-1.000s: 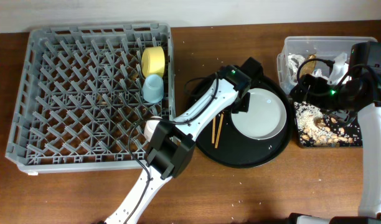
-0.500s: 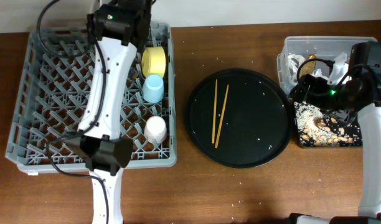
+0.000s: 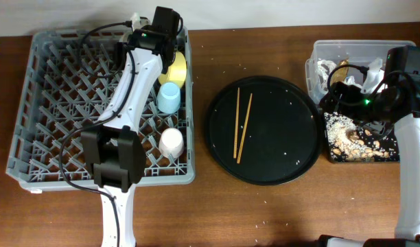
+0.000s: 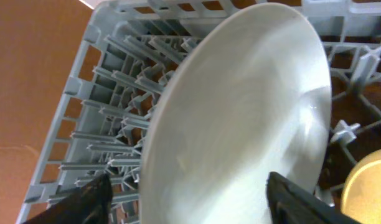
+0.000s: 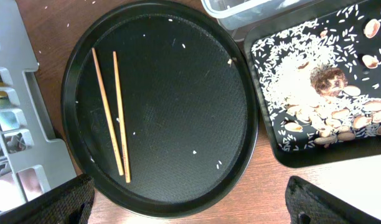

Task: Sort waste into correct bins and load items into the dishwasher rack
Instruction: 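Stand the white plate upright in the rack with the left gripper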

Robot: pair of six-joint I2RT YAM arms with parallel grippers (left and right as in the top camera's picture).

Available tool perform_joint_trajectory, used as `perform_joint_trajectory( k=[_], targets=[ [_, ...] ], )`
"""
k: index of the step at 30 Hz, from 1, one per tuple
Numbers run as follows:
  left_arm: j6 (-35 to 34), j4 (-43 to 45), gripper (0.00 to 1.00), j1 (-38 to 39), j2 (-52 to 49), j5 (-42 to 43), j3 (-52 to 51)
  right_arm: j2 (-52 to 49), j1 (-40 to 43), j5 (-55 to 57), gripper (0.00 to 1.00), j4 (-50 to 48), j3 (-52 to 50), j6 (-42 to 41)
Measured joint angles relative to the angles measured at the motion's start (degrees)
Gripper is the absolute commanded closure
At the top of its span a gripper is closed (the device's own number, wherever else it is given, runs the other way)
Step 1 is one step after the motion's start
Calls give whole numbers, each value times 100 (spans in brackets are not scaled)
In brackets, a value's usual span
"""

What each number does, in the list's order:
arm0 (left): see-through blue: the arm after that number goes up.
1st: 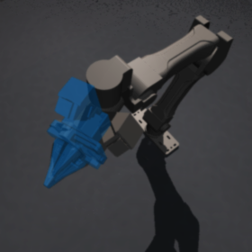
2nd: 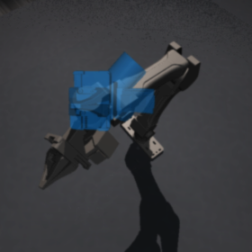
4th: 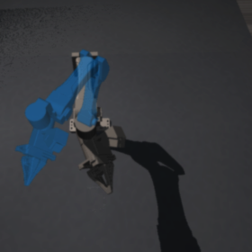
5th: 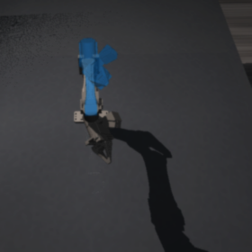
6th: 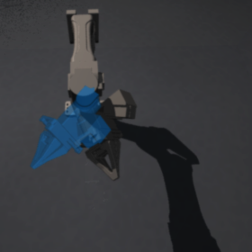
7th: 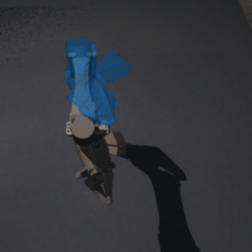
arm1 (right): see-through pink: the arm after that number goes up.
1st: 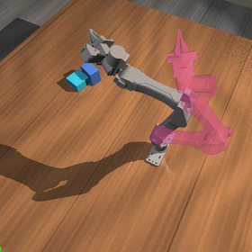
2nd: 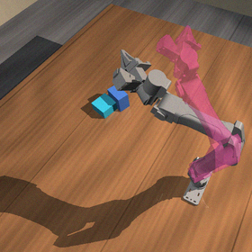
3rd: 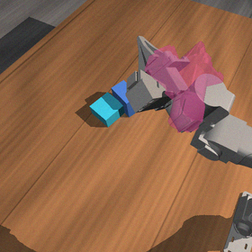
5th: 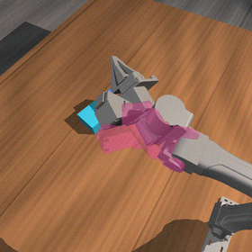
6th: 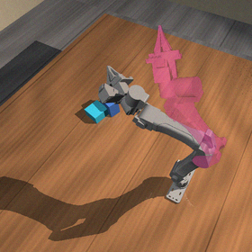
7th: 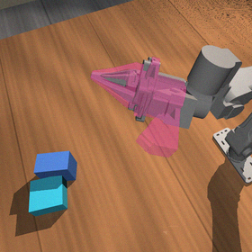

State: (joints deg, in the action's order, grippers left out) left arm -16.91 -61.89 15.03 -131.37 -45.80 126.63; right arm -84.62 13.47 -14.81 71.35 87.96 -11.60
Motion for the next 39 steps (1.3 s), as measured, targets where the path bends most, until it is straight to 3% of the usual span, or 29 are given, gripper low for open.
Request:
perform_joint_trajectory(
  k=[1, 2, 3, 7, 9, 13, 18, 28, 32, 39],
  targets=[
    [0, -61, 14, 0, 0, 68, 0, 0, 0, 0, 2, 0, 0, 2],
    [0, -101, 4, 0, 15, 96, 0, 0, 0, 0, 2, 2, 0, 2],
    [2, -155, 2, 0, 203, 219, -52, -2, 0, 0, 2, 4, 0, 4],
    [2, -966, 1, 0, 2592, 1655, -24, -9, 0, -2, 2, -9, 0, 0],
    [0, -1537, 1, 0, 3101, 2210, -2, -9, 0, 0, 2, 2, 0, 2],
    [149, -2295, 1, 0, 3141, 2861, -15, -9, 0, 0, 1, 2, 0, 2],
    [1130, -2675, 1, 0, 3141, 4015, -15, -9, 0, 0, 2, 0, 0, -2],
    [1329, -3438, 1, 0, 4590, 4426, -20, -9, 0, 0, 2, 0, 0, -2],
    [1333, -3462, 1, 0, 4662, 4865, -20, -9, 0, 0, 1, 0, 0, -2],
    [1349, -3473, 1, 0, 4662, 4907, -20, -9, 0, 0, 2, 0, 0, 4]
  ],
)
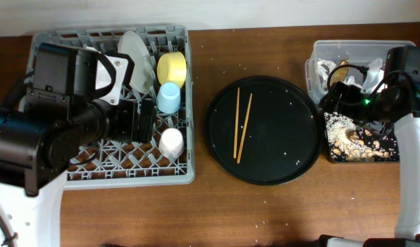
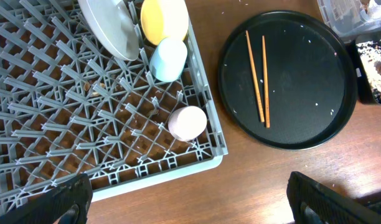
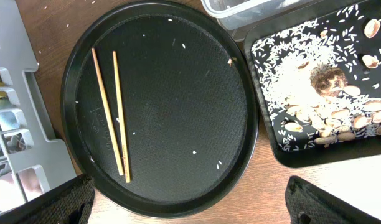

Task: Sort waste into correct bins and load items into the dishwasher rack
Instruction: 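Stand the white plate upright in the rack with the left gripper, then grasp one chopstick with the left gripper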

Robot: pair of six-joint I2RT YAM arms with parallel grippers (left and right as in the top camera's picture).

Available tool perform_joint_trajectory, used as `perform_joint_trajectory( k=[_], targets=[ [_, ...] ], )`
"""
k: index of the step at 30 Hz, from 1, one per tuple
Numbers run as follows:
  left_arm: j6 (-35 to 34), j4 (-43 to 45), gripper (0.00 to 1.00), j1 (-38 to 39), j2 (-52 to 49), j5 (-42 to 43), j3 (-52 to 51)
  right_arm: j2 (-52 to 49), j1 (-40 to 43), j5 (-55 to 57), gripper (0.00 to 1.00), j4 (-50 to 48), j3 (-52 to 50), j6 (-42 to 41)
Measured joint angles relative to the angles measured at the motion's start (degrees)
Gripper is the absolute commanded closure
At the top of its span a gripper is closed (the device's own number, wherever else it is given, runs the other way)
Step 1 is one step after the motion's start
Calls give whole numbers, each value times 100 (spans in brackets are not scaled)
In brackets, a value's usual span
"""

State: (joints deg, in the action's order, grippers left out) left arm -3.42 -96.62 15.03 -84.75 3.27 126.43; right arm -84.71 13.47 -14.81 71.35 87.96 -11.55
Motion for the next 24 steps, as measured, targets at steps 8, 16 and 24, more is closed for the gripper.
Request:
perform_joint_trajectory(
  k=[8, 16, 24],
  targets=[
    [564, 3945, 1, -374, 2035, -98, -3169, 0, 0, 0, 2, 2, 0, -7],
    [603, 5633, 1, -955, 4015, 195, -6142, -4, 0, 0, 2, 0, 0, -7],
    [605, 6078, 1, -960, 2719, 1220, -6157, -11, 0, 0, 2, 2, 0, -7]
  ],
)
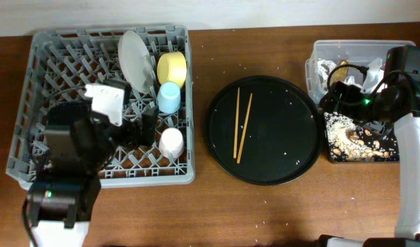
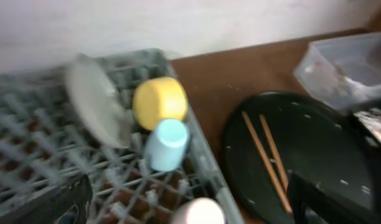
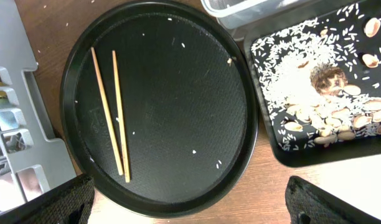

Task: Sort waste into correct bins and load items into the dishwasher rack
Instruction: 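Grasp one chopstick with the left gripper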

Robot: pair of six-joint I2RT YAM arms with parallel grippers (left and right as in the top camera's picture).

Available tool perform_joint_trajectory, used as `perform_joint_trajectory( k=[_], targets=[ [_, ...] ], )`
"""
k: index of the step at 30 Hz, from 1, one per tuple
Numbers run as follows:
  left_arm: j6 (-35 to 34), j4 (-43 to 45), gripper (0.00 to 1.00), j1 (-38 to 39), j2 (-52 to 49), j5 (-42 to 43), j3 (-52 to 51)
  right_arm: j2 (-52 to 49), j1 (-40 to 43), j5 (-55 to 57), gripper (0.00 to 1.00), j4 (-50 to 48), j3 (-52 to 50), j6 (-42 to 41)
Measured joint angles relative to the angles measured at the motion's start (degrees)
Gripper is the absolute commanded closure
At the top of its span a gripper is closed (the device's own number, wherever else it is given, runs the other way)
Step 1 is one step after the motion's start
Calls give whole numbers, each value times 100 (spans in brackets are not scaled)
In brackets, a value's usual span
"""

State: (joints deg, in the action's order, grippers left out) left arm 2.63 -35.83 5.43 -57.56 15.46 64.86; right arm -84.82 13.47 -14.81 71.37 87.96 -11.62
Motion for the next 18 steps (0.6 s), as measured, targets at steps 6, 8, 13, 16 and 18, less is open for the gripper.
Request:
perform_joint_trajectory(
  k=[6, 8, 13, 16, 18],
  targets=[
    [-52, 973, 1, 238, -1016, 1425, 101, -2, 0, 0, 2, -2, 0, 2],
    [-94, 361, 1, 1008, -1766, 789, 772, -2, 0, 2, 2, -15, 0, 2],
    [-116, -1388, 1, 2855, -4328, -1703, 3508, -11, 0, 0, 2, -2, 0, 4],
    [-114, -1032, 1, 3536, -5080, -1738, 3606, -11, 0, 0, 2, -2, 0, 2],
    [-116, -671, 16, 3698, -5359, -1742, 3598, -11, 0, 2, 2, 4, 0, 2]
  ],
)
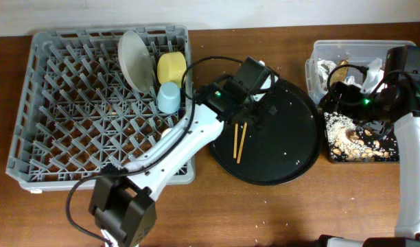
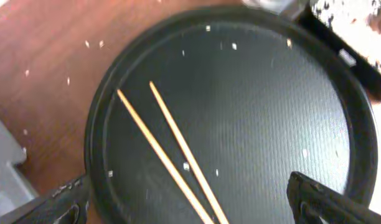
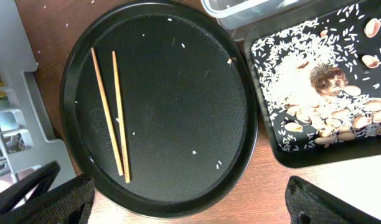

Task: Sort waste into correct bins and load items into the dishwasher rack
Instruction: 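Grasp one chopstick with the left gripper, then place the chopstick upright in the rack with the left gripper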

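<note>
Two wooden chopsticks (image 2: 172,155) lie side by side on the left half of a round black tray (image 2: 253,124), which also carries a few rice grains. My left gripper (image 2: 190,211) hangs open above the tray, just off the near ends of the chopsticks (image 1: 239,140), holding nothing. The right gripper (image 3: 190,205) is open and empty at the right, above the tray's edge. In the grey dishwasher rack (image 1: 73,110) a white plate (image 1: 131,60) stands upright with a yellow bowl (image 1: 171,67) and a blue cup (image 1: 169,98) beside it.
A black bin (image 3: 321,87) of rice and shells sits right of the tray. Behind it stands a clear tub (image 1: 347,58) with scraps. My left arm (image 1: 189,137) stretches from the rack's front right corner over the tray. Rice grains dot the wooden table (image 1: 265,213).
My left gripper was over the front of the rack, facing the cups. It is now over the black tray above the chopsticks, still open. The right arm has not moved.
My left gripper's fingers stood either side of the white plate at the back of the rack. Then it was high above the rack, the plate left standing there. It was then over the rack's front, and now it is over the tray.
</note>
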Robot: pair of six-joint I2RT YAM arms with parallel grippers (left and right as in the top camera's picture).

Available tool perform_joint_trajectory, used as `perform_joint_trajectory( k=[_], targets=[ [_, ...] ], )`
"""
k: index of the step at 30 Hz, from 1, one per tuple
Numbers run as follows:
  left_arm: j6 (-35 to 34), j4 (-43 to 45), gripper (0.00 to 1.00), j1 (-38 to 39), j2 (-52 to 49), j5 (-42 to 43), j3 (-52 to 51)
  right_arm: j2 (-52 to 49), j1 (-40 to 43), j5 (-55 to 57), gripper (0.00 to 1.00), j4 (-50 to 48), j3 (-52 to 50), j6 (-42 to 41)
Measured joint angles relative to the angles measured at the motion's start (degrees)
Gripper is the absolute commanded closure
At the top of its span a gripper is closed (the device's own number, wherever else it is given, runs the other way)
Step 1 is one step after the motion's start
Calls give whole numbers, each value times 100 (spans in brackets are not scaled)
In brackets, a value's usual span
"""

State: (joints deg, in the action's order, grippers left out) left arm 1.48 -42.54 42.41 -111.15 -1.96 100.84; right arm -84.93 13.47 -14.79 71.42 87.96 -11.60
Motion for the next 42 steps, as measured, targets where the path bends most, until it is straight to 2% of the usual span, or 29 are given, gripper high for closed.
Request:
perform_joint_trajectory(
  k=[2, 3, 4, 7, 8, 10, 14, 16, 18, 20, 25, 27, 29, 30, 31, 33, 36, 38, 40, 41, 42],
  targets=[
    [-107, 260, 35, -4, -190, -70, 2, 0, 0, -2, 1, -4, 0, -2],
    [-402, 409, 42, -4, -372, -326, 2, 0, 0, -2, 2, -9, 0, 2],
    [-863, 496, 43, -4, -649, -697, 2, 0, 0, -2, 2, -7, 0, 0],
    [-1945, 568, 45, -57, -1408, -1075, 2, 0, 0, -2, 2, -4, 0, 0],
    [-2063, 551, 46, -81, -1475, -1084, 2, 0, 0, -2, 2, -7, 0, 0],
    [-2203, 439, 55, -175, -1486, -918, 2, 0, 0, -2, 2, -7, 0, 0],
    [-2538, -155, 56, -205, -1510, -695, 11, 0, 0, -2, 2, -7, 0, 2],
    [-2660, -264, 57, -205, -1786, -232, 13, 0, 0, -2, 2, -7, 0, 0],
    [-2675, -363, 69, -205, -1926, -52, 17, 0, 0, -2, 2, -4, 0, -2],
    [-2769, -479, 100, -212, -1926, -31, 22, 0, 0, -2, 2, -7, 0, 0],
    [-2944, -741, 100, -210, -1926, 13, 114, 0, 0, -2, 1, -4, 0, 0],
    [-2844, -1561, 100, -212, -1989, 0, 901, 0, 0, -2, 2, -7, 0, 2],
    [-2673, -2857, 100, -306, -2037, -125, 2297, 0, 0, -2, 2, -7, 0, 2],
    [-2605, -3711, 100, -476, -1965, -343, 3261, -2, 0, -2, 2, 2, 0, 2],
    [-2590, -4203, 100, -734, -1707, -461, 3928, 0, 0, -2, 1, -7, 0, 0],
    [-2551, -5252, 100, -1209, -1436, -588, 4301, 0, 0, -2, 1, 0, 0, 0],
    [-2354, -5405, 100, -2380, -946, -662, 4135, 0, 0, -2, 1, -7, 0, 2],
    [-2310, -5316, 100, -2743, -894, -734, 3344, 0, 0, -2, 2, -13, 0, 2],
    [-2243, -4848, 98, -3121, -922, -949, 2234, 0, 0, -2, 2, 7, 0, 0],
    [-2205, -4496, 78, -3237, -935, -973, 1821, 0, 0, 0, 2, 2, 0, 2],
    [-2201, -4258, 72, -3318, -940, -1023, 1399, -2, 0, -2, 2, 4, 0, 0]
  ],
)
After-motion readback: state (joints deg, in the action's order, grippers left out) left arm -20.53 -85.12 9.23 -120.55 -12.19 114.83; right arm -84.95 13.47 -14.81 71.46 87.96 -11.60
